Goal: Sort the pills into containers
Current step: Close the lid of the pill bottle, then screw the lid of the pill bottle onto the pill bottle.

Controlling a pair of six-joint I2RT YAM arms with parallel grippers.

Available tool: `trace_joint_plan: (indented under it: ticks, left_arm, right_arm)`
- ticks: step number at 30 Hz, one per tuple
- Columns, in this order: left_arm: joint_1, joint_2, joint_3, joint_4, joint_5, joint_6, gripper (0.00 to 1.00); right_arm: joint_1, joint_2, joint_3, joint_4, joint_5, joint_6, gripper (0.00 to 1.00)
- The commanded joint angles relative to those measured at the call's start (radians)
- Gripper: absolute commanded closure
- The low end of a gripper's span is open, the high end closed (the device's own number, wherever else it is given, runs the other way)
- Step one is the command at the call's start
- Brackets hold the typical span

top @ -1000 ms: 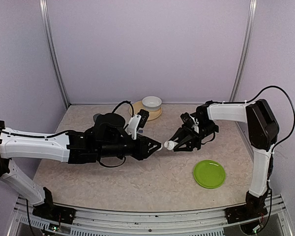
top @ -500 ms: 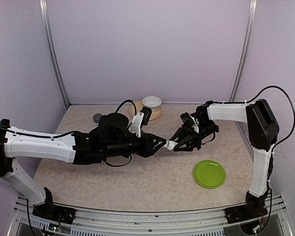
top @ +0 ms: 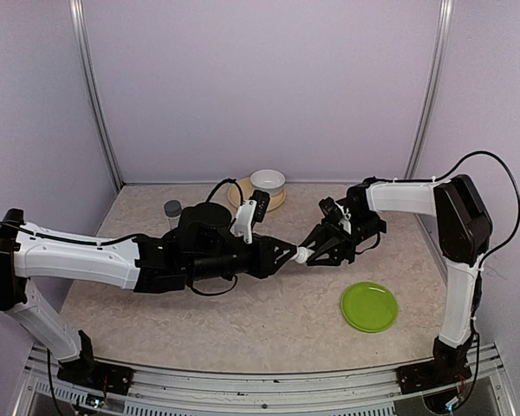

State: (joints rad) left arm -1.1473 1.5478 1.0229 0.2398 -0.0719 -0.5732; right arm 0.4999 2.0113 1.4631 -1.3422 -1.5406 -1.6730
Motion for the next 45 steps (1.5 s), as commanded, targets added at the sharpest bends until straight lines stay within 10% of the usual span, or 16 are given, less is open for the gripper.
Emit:
trace_joint_plan:
  ticks: [1,45]
  left_arm:
    - [-0.012,0.014,0.018,0.059,-0.008,-0.011,0.73]
    - [-0.046,0.100,-0.033,0.164,-0.105,-0.030,0.65]
  right_arm:
    - [-0.015,-0.020,0.013,-0.035,-0.243,0.013,1.00]
    - [-0.024,-0.016,0.074,-0.035,-0.243,0.166,1.00]
